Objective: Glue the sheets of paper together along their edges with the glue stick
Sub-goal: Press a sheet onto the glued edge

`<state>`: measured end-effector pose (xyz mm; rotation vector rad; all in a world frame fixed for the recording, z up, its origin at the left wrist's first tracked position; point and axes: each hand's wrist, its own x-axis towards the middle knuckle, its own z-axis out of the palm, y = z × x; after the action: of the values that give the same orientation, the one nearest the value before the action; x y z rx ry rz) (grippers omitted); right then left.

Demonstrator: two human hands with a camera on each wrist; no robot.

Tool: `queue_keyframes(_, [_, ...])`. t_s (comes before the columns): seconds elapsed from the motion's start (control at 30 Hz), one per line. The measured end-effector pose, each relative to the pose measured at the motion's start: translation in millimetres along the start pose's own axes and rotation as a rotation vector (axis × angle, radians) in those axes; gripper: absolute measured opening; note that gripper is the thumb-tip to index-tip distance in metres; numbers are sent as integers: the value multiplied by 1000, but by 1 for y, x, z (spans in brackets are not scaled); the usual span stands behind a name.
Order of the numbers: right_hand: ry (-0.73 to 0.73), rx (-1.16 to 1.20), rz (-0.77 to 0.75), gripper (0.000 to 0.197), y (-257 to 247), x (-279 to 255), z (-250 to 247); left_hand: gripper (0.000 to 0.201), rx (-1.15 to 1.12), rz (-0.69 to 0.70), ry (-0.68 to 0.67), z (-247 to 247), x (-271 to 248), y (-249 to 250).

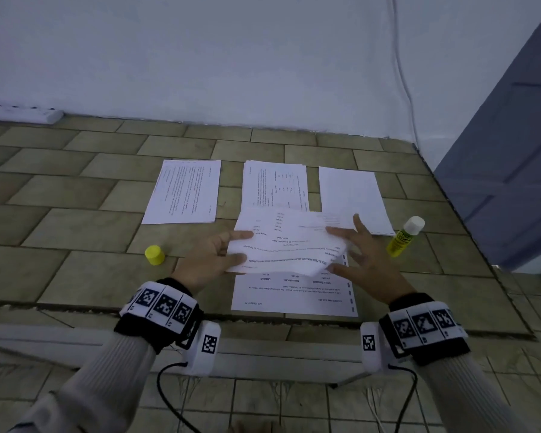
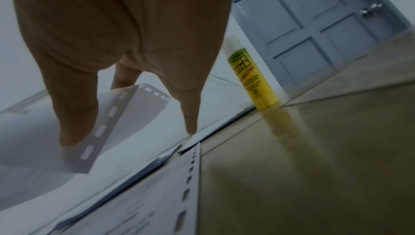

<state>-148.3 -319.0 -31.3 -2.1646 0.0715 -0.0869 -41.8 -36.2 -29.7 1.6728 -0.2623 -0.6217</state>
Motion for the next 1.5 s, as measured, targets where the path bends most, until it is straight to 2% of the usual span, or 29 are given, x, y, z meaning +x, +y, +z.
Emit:
queue_keyframes(0.13, [-4, 255, 87, 60, 4, 3, -8, 39, -12, 30, 40, 1, 2, -7])
queue_keyframes(0.23, [59, 314, 125, 44, 4, 3, -12, 40, 14, 37, 49, 1, 3, -11])
queue_keyframes(0.3, [91, 261, 146, 31, 5, 2, -12, 36, 60, 37, 41, 3, 1, -12])
queue_keyframes(0.43, [124, -58, 142, 20, 5, -2, -10, 18, 109, 50, 80, 10, -6, -13])
queue_keyframes(0.57, [134, -167, 137, 16, 2, -7, -6, 16, 448, 110, 120, 9, -7, -18])
queue_keyframes(0.73, [123, -221, 176, 19, 4, -13, -1, 25, 497, 141, 112, 9, -9, -20])
queue_keyframes(0.93, [72, -272, 213, 23, 13, -14, 5, 24, 596, 128, 137, 12, -8, -23])
queue_keyframes(1.5, [-1, -181, 254, 28, 17, -18, 0, 22, 673, 99, 135, 11, -10, -23])
